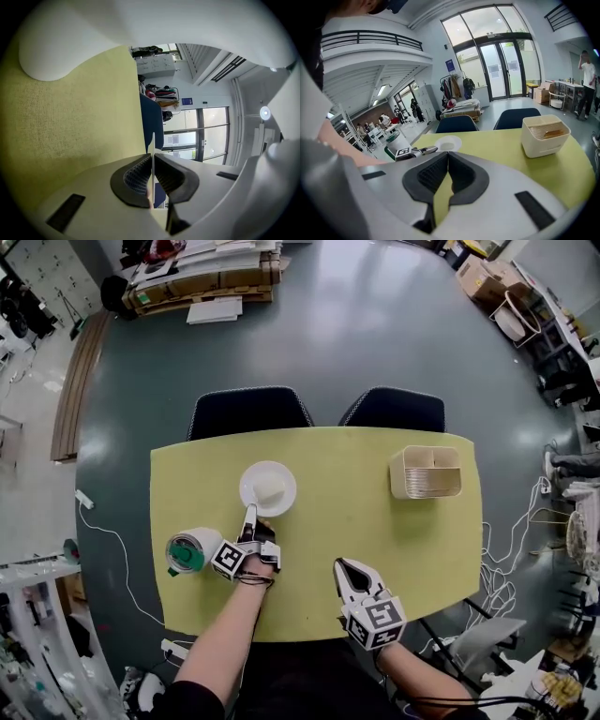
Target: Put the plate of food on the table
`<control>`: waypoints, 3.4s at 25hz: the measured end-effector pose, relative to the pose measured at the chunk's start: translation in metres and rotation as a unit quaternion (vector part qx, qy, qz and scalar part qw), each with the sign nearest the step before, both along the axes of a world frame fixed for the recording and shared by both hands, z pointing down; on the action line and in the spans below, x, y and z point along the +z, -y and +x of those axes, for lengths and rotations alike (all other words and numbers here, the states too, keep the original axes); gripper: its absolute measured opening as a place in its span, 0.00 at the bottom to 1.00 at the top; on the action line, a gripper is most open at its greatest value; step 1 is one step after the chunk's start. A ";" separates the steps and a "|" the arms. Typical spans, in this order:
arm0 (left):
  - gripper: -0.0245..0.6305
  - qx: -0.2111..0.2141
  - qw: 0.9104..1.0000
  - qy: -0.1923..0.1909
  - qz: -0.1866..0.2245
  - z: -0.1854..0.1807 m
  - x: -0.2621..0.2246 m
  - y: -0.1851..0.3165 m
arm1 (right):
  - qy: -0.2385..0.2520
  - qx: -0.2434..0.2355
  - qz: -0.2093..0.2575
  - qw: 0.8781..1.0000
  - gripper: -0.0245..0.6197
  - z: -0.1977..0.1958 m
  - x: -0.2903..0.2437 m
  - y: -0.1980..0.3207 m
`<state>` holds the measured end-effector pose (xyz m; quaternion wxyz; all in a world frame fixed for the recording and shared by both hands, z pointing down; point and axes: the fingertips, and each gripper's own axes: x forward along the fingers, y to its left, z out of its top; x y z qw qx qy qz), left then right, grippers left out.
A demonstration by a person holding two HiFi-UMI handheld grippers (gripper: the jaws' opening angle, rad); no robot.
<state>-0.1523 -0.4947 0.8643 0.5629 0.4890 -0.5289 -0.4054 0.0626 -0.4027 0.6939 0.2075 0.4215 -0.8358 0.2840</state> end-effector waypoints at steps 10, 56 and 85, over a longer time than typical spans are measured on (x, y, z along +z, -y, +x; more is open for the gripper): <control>0.09 -0.046 0.998 -0.003 -0.036 -0.012 0.027 0.011 | 0.003 -0.012 -0.014 1.000 0.06 -0.009 0.012 0.003; 0.27 0.055 0.974 0.145 -0.163 0.015 -0.026 -0.059 | 0.033 -0.009 0.016 0.999 0.06 -0.007 -0.008 0.004; 0.05 0.236 0.853 0.461 0.059 -0.006 -0.281 -0.162 | 0.061 0.007 0.065 0.996 0.06 -0.061 -0.115 -0.037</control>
